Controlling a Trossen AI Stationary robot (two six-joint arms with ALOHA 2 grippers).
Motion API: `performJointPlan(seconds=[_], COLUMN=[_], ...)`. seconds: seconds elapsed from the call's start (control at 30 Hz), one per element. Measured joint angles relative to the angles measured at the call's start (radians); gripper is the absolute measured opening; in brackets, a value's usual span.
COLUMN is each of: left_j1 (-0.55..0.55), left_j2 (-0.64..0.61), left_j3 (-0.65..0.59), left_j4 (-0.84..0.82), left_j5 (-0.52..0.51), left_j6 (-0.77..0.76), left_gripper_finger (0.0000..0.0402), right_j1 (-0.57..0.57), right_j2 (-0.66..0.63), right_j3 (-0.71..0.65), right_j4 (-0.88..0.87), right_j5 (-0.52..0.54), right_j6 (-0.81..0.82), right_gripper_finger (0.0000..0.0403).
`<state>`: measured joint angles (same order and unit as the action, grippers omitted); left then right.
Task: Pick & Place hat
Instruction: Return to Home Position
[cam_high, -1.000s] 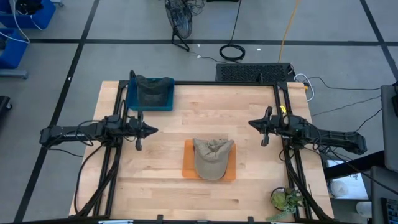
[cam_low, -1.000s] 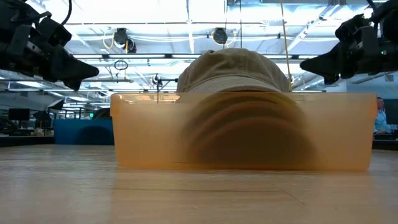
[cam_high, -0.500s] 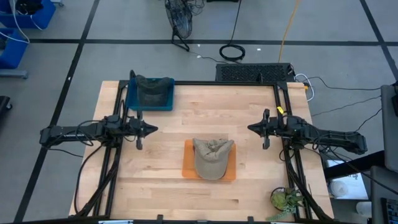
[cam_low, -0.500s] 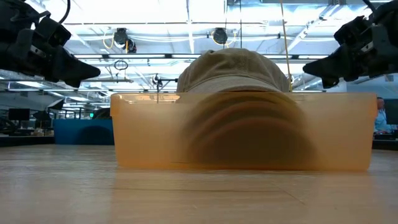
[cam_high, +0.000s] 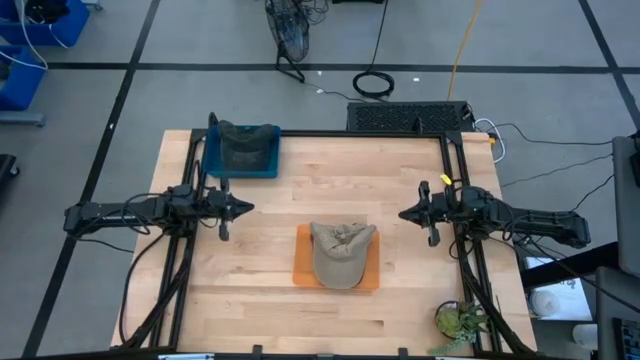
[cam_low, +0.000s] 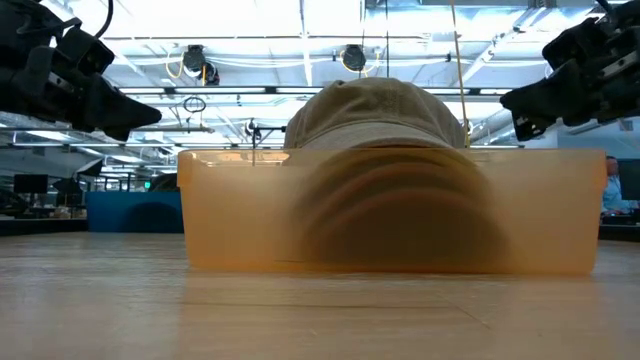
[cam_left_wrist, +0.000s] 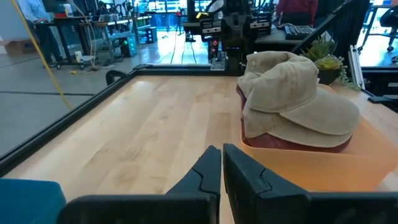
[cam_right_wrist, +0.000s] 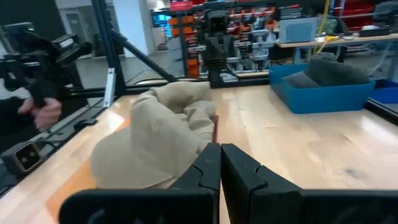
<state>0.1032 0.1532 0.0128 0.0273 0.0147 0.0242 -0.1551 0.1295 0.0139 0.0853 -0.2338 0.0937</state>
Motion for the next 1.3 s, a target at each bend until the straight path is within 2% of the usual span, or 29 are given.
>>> performJointPlan(seconds=[0.07,0.3,0.37,1.3], left_j1=[0.0,0.0,0.0,0.0], left_j2=[0.0,-0.001,-0.001,-0.001], left_j3=[0.0,-0.001,-0.001,-0.001], left_j4=[0.006,0.046,0.046,0.047], left_j5=[0.0,0.0,0.0,0.001], left_j6=[0.0,-0.003,-0.003,-0.002], left_gripper_finger=[0.0026,0.0026,0.0026,0.0026], right_j1=[0.0,0.0,0.0,0.0], right_j2=[0.0,0.0,0.0,0.0], right_j3=[0.0,0.0,0.0,0.0], right_j4=[0.0,0.001,0.009,0.008], right_j5=[0.033,0.262,0.289,0.285], right_j6=[0.0,0.0,0.003,0.0], right_gripper_finger=[0.0,0.0,0.0,0.0])
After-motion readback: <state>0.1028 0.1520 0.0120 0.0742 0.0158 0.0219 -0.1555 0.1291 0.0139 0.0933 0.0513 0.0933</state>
